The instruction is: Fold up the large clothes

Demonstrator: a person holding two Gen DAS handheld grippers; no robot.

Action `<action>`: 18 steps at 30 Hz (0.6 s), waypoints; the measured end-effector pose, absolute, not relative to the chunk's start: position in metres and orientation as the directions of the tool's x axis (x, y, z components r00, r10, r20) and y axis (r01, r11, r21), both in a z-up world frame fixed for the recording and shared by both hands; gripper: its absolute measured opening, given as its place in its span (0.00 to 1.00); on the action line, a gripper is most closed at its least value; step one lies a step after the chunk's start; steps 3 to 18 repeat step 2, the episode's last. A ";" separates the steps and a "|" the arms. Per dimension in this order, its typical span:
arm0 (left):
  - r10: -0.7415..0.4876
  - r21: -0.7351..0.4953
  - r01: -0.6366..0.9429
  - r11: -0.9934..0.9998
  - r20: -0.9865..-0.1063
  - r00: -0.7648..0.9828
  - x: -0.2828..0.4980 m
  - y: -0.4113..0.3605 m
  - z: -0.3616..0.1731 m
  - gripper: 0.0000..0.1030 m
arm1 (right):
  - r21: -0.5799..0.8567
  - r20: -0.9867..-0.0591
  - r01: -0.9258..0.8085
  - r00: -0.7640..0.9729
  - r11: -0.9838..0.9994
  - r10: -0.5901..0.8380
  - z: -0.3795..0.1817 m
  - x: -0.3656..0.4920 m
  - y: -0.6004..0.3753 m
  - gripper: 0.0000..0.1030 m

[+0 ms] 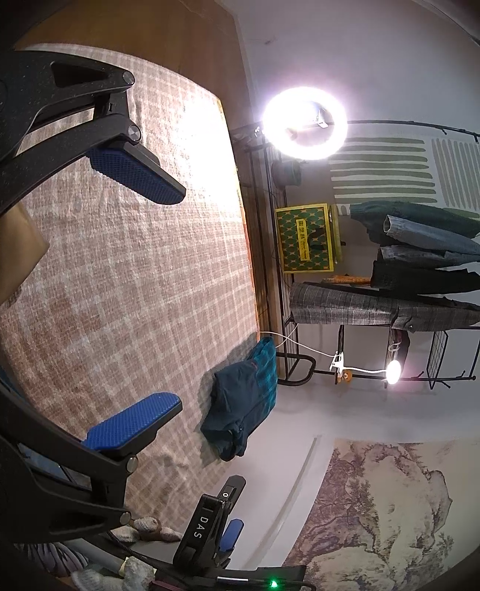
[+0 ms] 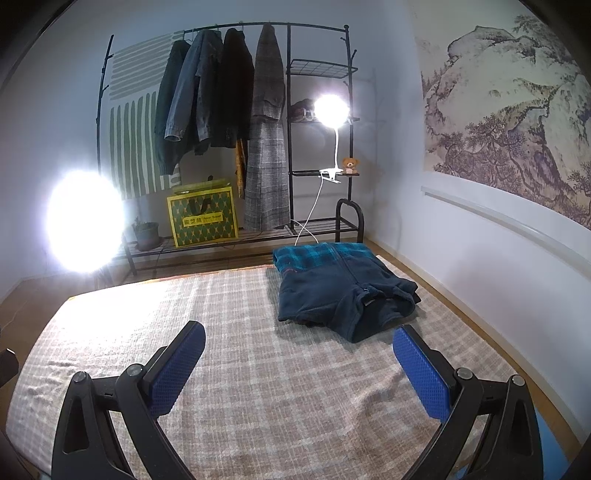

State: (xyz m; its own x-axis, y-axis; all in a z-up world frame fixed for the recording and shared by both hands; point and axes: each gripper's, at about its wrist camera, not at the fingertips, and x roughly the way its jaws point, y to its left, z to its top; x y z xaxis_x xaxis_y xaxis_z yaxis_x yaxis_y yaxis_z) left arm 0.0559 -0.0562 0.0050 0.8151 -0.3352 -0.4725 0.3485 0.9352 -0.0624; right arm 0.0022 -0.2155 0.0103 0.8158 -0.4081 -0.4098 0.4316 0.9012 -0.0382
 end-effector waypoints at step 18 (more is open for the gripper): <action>-0.330 -0.063 0.343 0.937 -0.474 0.816 0.057 -0.056 0.005 1.00 | -0.040 -0.410 0.431 0.816 0.901 -0.408 0.010 0.002 -0.215 1.00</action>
